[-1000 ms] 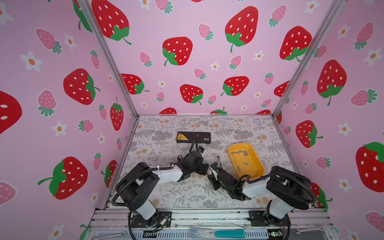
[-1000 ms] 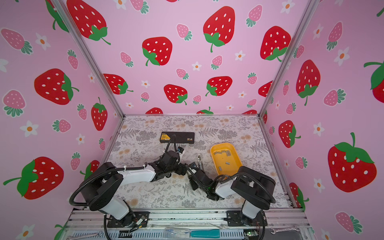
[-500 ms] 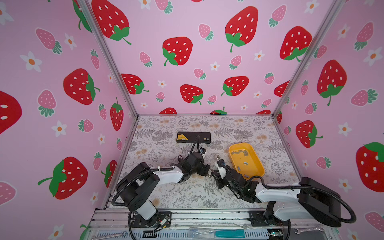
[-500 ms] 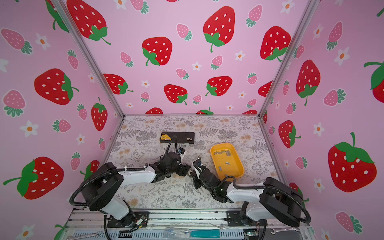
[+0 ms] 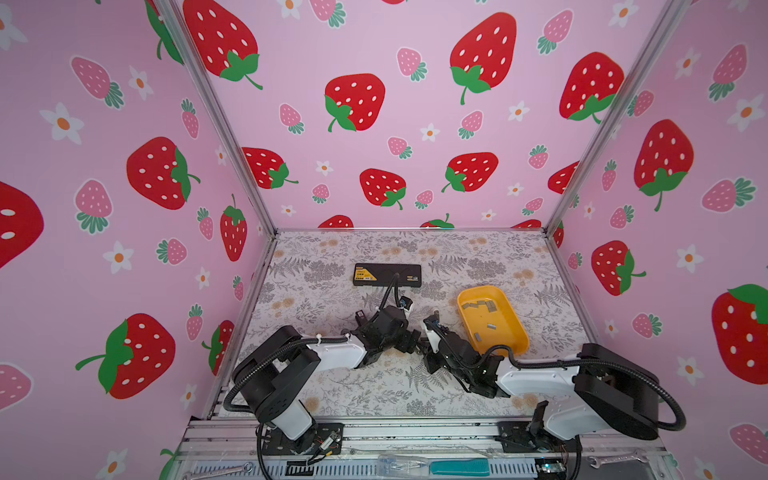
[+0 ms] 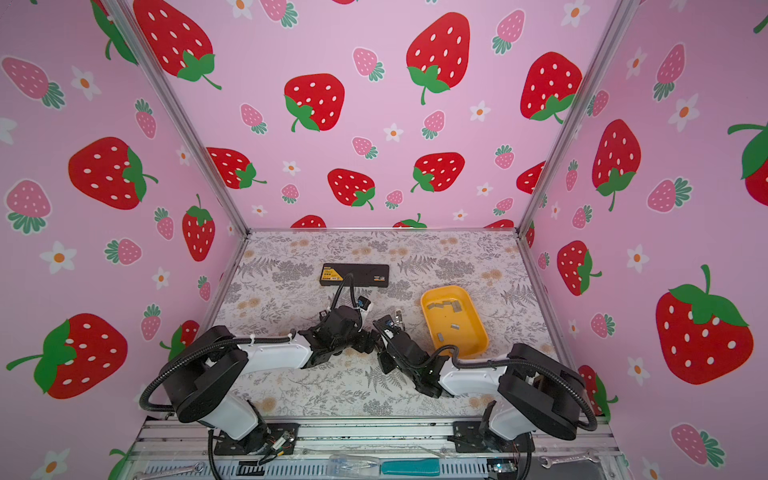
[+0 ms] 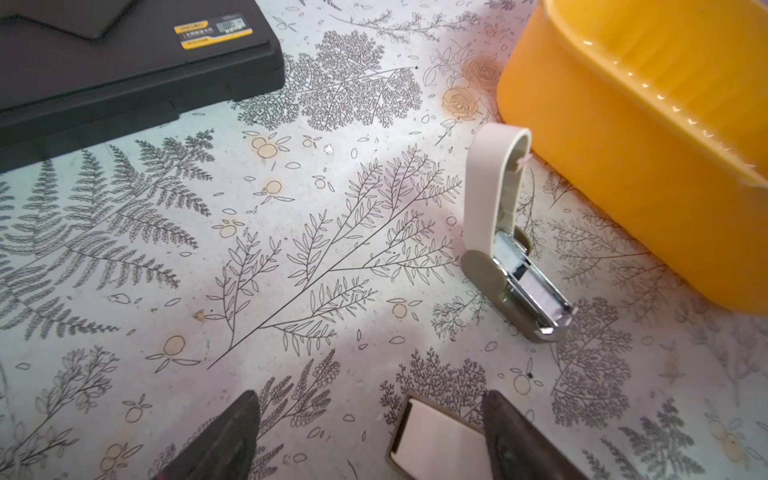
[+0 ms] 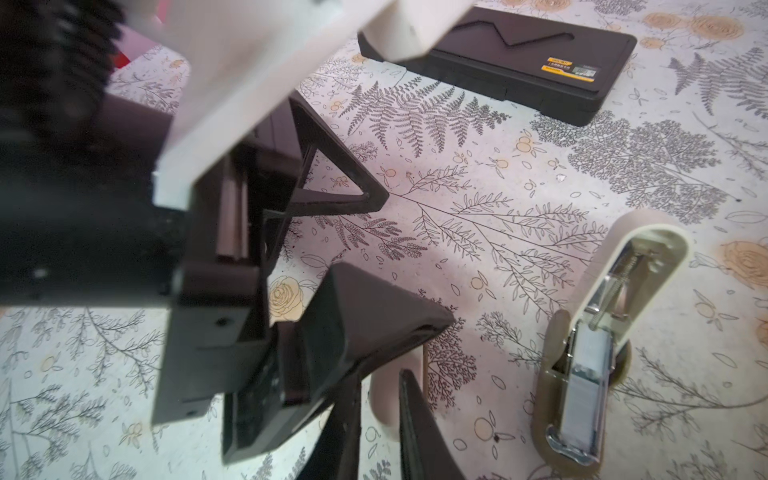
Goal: Load the staples into the stapler
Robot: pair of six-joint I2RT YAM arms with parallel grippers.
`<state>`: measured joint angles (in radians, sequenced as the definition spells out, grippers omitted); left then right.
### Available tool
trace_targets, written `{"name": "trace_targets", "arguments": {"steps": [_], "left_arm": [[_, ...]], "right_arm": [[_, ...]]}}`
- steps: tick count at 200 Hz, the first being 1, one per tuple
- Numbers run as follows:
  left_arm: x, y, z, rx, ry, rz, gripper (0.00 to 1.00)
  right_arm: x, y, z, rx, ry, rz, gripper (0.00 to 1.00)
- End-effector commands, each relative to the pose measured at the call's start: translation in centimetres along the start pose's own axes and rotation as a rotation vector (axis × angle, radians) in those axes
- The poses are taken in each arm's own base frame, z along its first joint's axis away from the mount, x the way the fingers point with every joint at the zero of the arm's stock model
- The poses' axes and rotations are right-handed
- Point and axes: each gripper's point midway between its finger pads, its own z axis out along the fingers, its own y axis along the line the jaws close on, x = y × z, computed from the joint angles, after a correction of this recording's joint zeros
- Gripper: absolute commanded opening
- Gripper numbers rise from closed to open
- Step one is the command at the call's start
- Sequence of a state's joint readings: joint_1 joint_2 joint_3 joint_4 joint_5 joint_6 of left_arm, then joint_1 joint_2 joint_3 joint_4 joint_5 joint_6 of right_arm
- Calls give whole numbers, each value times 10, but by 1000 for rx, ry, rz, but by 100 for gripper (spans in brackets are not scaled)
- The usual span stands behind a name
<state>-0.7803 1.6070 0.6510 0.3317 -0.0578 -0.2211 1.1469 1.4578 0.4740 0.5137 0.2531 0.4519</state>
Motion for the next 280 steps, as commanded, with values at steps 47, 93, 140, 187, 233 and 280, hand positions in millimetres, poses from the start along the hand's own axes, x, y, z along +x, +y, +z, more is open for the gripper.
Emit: {"name": "trace_targets", "arguments": {"steps": [47,93,140,187,233,280], "left_arm": [[7,0,1,-6,11,26,85],[7,-1,2,-7,11,22,85],[8,0,5,-9,15,19,85],[11,-1,8,-6,18,15,85],[14,-1,11,-3,18,12,85],[20,0,16,-1,14,6,85]], "right_arm": [[12,-6,12,41,43,-3,19],[27,-10,17,55,78,-15,23],[36,-14,18,66,94,-20,23],[51,-17,16,56,109,-19,23],[68,-21,11,35,107,-14,22],[87,-27,14,51,128,-3,20]]}}
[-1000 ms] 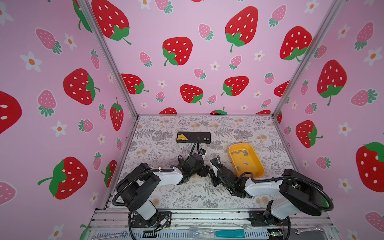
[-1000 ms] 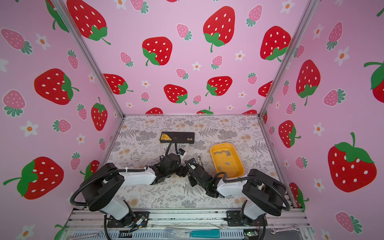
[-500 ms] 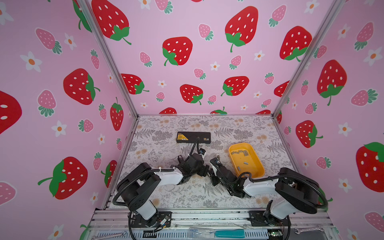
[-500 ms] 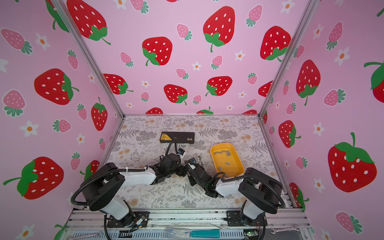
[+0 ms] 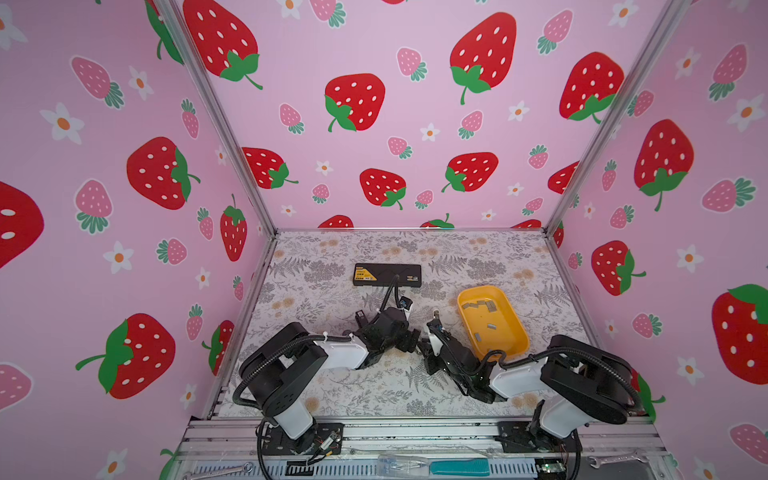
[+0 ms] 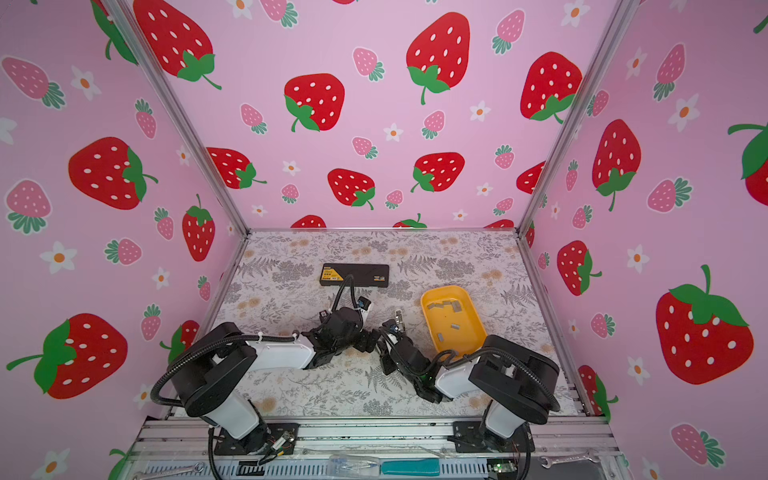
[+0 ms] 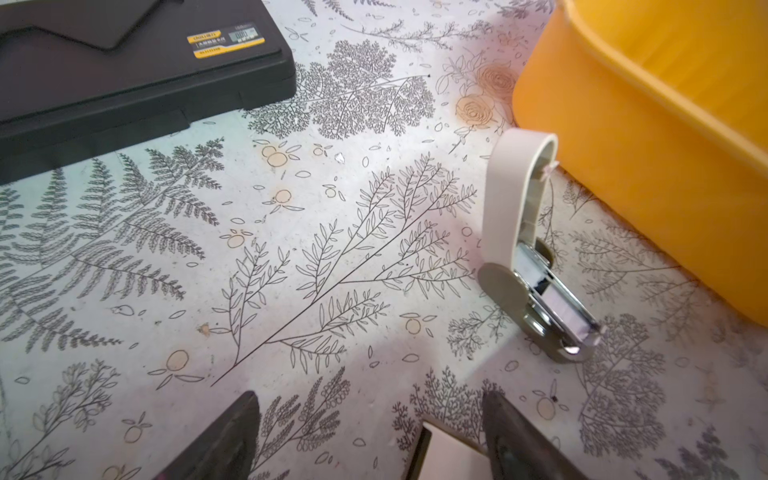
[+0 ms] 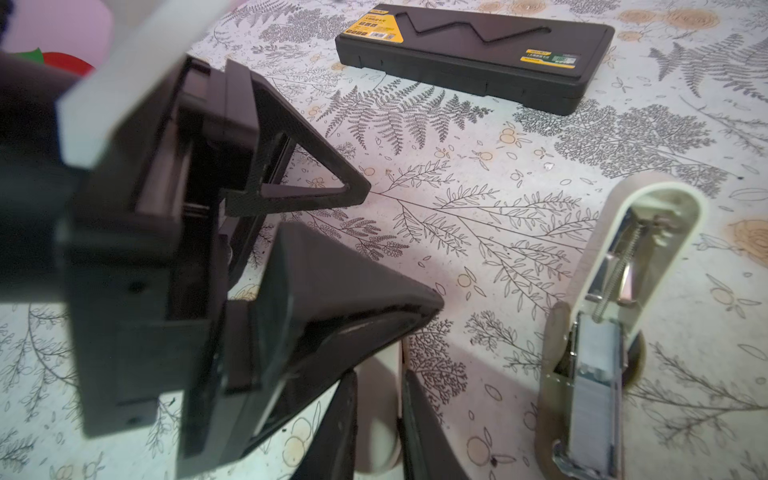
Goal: Load the staples into the stapler
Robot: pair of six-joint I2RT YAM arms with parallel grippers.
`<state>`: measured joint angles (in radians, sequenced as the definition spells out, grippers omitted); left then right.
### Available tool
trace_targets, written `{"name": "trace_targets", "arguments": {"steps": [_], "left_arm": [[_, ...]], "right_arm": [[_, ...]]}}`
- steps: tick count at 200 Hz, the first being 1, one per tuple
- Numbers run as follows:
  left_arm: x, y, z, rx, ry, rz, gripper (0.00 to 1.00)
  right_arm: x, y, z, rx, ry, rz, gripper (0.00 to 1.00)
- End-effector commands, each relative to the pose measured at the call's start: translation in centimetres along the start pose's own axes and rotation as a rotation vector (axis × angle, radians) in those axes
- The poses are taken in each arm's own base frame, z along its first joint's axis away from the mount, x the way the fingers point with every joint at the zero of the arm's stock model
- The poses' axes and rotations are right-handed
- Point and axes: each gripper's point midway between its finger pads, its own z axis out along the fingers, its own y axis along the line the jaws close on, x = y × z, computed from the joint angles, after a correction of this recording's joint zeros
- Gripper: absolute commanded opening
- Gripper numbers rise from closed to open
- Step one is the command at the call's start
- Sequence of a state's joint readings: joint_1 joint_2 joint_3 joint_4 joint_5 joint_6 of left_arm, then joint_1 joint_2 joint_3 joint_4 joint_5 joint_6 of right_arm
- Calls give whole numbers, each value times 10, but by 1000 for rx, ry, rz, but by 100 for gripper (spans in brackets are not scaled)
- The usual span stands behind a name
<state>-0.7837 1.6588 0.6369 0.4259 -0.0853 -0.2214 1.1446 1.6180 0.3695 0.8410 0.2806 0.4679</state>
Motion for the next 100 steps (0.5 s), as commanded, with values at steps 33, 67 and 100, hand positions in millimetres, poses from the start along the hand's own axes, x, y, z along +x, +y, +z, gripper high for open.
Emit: {"name": "trace_targets", "arguments": {"steps": [33,67,100], "left_arm": [[22,-2,8,11,51,4,85],[14,-1,4,2,35,1,85],[-3,7,-8,-56,17,-5,86]], "right_arm": [[69,-21,-1,50,200,-35,19],[55,-14,-3,27,182,-31,20],[22,-3,-9,4,134,-31,31]]}}
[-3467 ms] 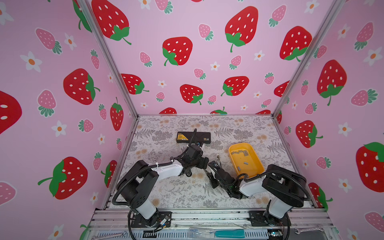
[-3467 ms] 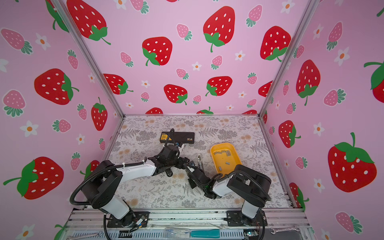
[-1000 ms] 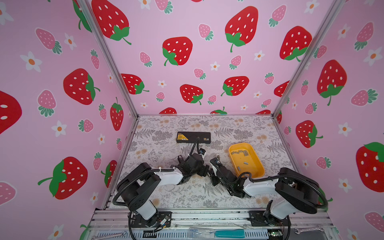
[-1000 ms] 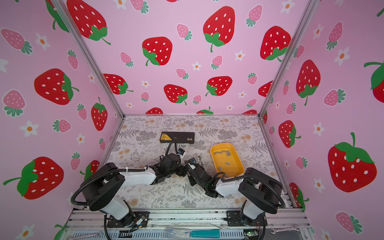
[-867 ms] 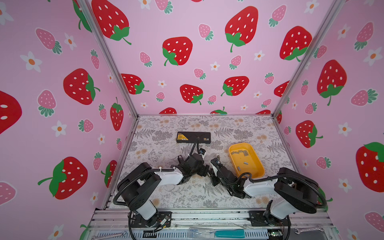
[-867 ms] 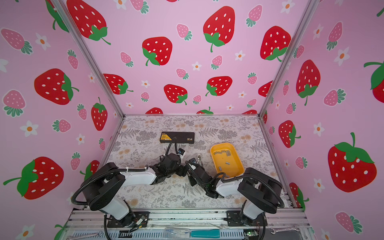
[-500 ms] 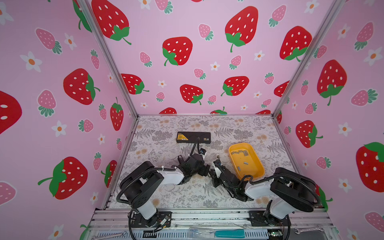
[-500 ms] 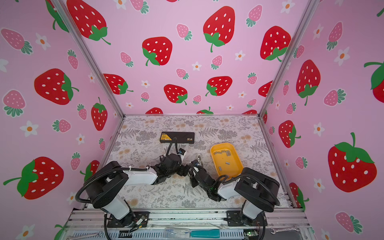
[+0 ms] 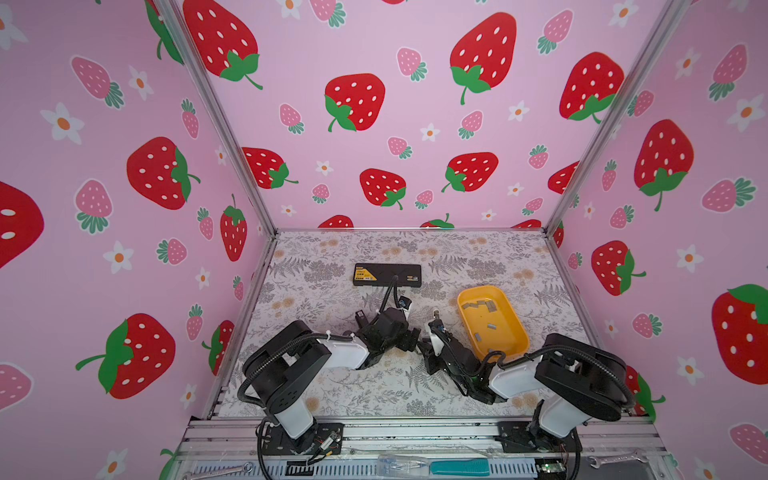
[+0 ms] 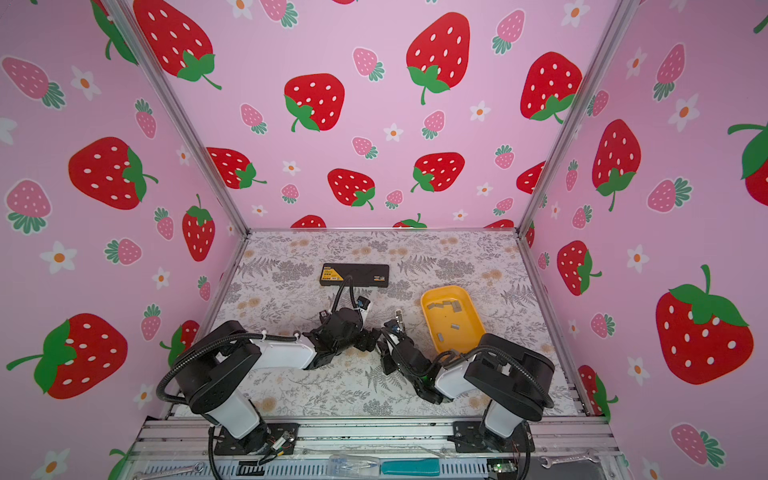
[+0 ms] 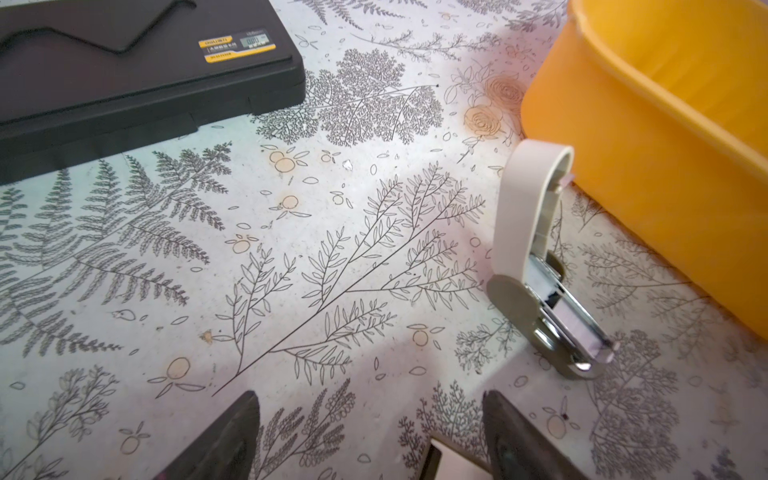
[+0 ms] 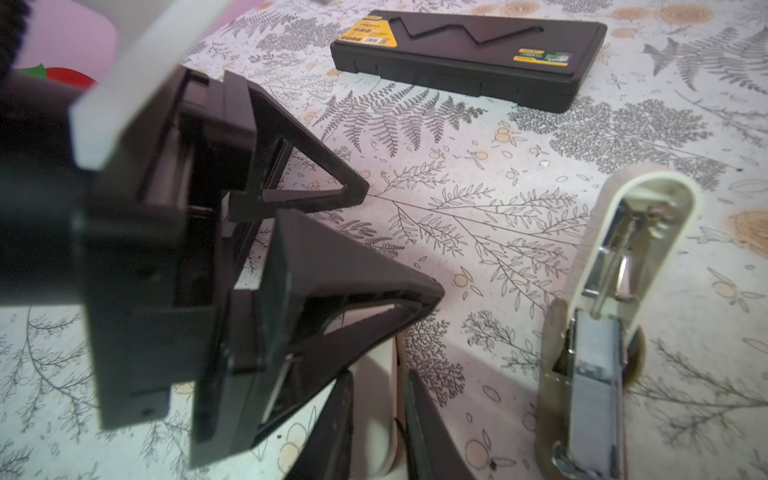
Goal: Load the staples into the stapler
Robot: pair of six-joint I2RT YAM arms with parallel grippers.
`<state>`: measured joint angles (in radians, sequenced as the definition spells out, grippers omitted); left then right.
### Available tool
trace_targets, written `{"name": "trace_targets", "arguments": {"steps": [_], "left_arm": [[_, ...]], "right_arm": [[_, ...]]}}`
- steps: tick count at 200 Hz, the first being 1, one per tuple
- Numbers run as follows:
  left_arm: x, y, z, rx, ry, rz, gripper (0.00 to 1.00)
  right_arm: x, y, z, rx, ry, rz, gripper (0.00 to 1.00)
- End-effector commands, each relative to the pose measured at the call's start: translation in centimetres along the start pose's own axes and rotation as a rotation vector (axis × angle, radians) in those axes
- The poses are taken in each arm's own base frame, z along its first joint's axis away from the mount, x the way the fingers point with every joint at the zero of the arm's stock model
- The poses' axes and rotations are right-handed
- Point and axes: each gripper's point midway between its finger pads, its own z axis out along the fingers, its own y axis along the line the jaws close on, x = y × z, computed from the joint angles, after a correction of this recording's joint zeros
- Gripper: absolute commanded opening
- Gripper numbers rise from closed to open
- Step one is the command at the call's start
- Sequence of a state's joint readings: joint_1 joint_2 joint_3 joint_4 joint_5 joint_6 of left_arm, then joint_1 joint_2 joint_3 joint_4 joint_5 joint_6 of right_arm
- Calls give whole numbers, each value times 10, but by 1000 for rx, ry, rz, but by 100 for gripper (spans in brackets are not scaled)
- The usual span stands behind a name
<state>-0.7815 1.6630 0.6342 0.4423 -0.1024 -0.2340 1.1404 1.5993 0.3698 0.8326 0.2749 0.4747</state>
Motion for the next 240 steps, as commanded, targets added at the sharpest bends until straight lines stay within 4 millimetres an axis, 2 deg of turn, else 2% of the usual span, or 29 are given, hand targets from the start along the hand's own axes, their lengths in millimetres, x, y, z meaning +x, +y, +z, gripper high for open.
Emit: {"name": "trace_targets", "arguments": {"steps": [1,21,36,66,108,141,154,190,224,240], "left_arm": [[-3,4,-9,-41,27,10,86],[-16,9,-18,-71,5,2,86],[-25,13,-24,-89,-5,-13,86],[-39,24,-36,-131,-30,-54,87],[-54,42,-67,-163,-94,-143,88],[-62,54,-96,-200,-131,-185,90],[-64,58,-105,-207,-144,-199,91],[-61,78,-126,-257,-161,-278,91],[-54,93,-144,-263,-185,-357,92],[-52,97,-153,-268,-195,-368,92]], "right_arm": [[25,-3,-8,9,142,-43,31],[7,1,-13,1,108,-46,39],[1,3,-14,-1,97,-49,47],[7,2,-8,10,121,-51,62],[21,1,12,41,169,-66,64],[29,-1,26,66,197,-72,52],[30,1,30,72,202,-71,44],[29,8,41,87,199,-61,31],[28,12,60,110,209,-23,24],[28,14,71,128,214,0,24]]}}
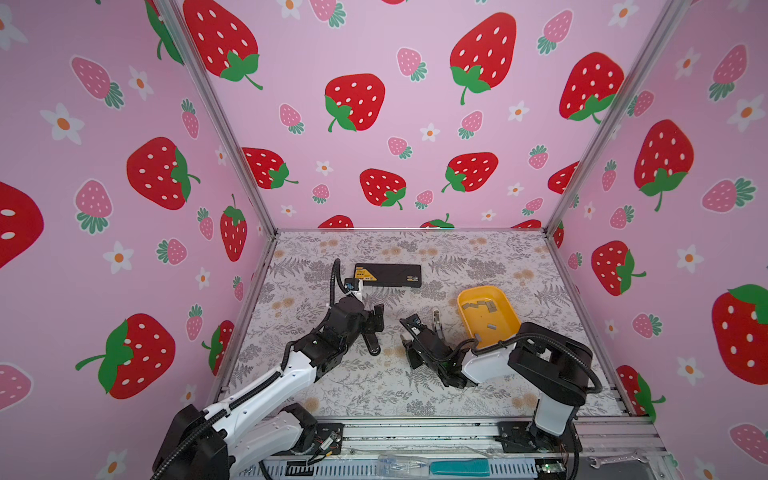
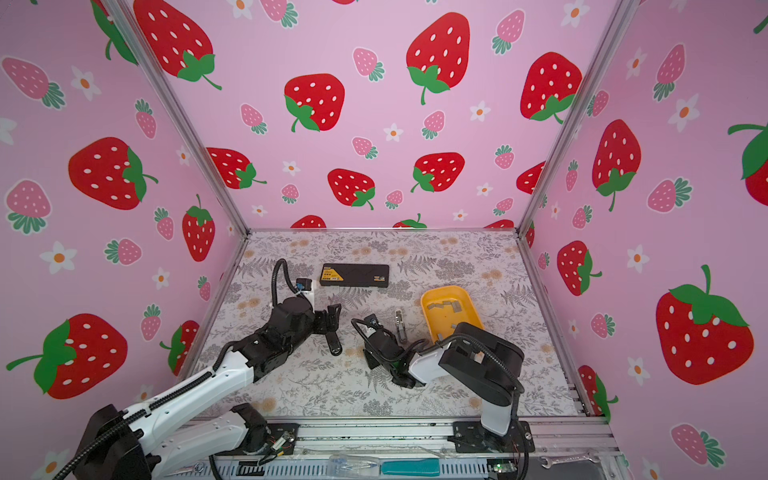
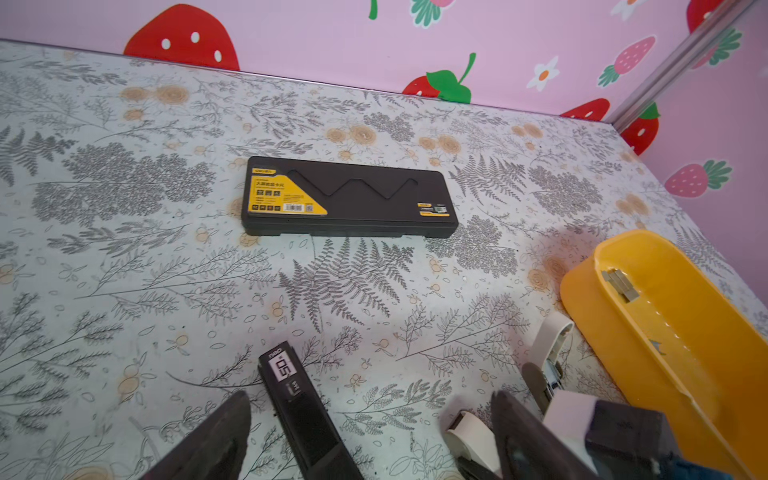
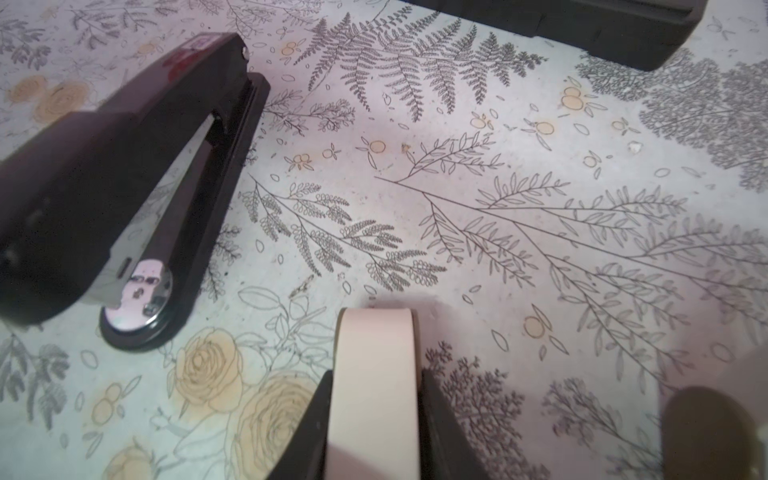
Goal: Load the staples into the stapler
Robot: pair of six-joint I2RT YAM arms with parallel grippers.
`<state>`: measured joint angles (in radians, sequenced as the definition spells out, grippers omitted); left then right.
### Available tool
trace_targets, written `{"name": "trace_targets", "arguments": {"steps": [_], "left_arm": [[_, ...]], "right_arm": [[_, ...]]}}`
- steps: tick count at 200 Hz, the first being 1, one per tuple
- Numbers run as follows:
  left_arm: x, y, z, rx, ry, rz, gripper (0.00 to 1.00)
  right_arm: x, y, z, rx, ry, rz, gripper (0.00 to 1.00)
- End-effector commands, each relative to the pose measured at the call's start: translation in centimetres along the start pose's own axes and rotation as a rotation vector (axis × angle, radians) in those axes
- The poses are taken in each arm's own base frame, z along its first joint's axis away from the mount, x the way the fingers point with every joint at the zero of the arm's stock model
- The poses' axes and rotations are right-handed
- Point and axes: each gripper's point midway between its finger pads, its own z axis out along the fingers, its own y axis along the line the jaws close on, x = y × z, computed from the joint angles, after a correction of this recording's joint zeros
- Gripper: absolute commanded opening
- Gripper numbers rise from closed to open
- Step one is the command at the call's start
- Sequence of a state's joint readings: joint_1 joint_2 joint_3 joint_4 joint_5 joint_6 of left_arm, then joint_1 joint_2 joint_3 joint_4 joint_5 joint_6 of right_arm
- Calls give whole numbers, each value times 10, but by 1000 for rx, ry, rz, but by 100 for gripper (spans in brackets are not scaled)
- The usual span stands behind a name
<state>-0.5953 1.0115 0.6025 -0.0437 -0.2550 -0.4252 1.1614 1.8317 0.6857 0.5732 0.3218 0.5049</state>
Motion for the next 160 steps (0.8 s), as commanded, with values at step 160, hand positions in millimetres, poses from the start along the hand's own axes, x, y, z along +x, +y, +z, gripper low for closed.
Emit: {"name": "trace_targets", "arguments": {"steps": [160], "left_arm": [[-6,10,-37,56,-18,-46,95]], "right_arm": [[-46,7,-55,3,-57,82,51]]}}
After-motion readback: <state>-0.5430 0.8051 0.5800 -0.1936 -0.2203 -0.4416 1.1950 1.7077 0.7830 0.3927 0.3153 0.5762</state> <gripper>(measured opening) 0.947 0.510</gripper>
